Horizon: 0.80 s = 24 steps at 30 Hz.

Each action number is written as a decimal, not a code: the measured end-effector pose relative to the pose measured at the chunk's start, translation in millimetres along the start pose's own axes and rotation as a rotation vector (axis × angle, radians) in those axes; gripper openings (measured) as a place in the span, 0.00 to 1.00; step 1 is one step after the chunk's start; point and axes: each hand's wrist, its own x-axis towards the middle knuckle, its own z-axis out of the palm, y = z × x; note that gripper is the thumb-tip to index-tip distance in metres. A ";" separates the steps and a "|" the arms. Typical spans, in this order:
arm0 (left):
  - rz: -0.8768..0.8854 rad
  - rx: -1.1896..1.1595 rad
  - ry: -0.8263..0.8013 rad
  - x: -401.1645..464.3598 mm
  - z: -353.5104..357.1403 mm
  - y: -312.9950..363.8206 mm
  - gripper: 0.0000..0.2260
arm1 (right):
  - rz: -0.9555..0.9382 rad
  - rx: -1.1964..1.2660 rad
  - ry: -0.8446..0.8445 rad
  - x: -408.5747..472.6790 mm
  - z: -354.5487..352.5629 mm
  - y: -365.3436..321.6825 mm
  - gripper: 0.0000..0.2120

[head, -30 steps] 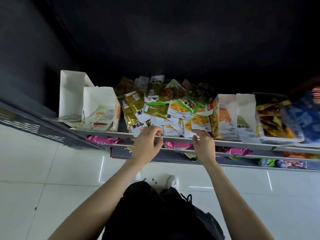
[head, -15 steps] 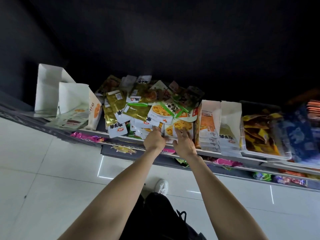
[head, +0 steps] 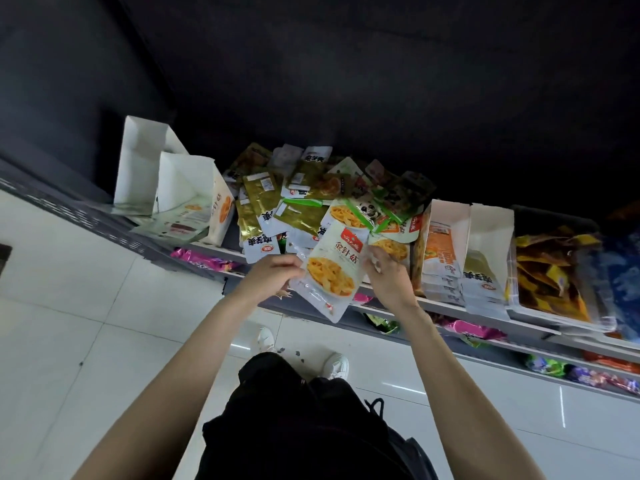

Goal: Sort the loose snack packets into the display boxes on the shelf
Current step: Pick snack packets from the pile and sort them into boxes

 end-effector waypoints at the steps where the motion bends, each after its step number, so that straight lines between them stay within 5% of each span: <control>1: 0.068 0.086 -0.001 -7.7 -10.3 -5.3 0.05 | 0.044 0.155 0.008 -7.1 0.7 -9.7 0.18; 4: 0.351 0.392 0.112 -20.4 -39.3 -18.9 0.04 | 0.131 0.554 0.035 -22.8 6.7 -38.4 0.18; 9: 0.745 0.677 0.559 -24.2 -88.0 -31.5 0.12 | -0.019 0.564 0.142 -37.2 8.7 -92.6 0.10; 14: 0.755 0.554 0.894 -15.2 -141.2 -52.0 0.10 | -0.177 0.628 0.312 -29.1 25.4 -159.3 0.05; 16: 0.701 0.581 0.869 -5.6 -164.5 -72.8 0.11 | -0.220 0.664 0.363 -13.3 38.6 -181.4 0.04; 20: 0.576 0.650 0.476 5.1 -193.8 -98.9 0.21 | -0.260 0.560 0.340 32.4 75.9 -222.0 0.05; 24: 0.533 0.925 0.298 21.5 -209.9 -111.1 0.24 | -0.513 0.023 0.393 70.4 125.0 -245.8 0.03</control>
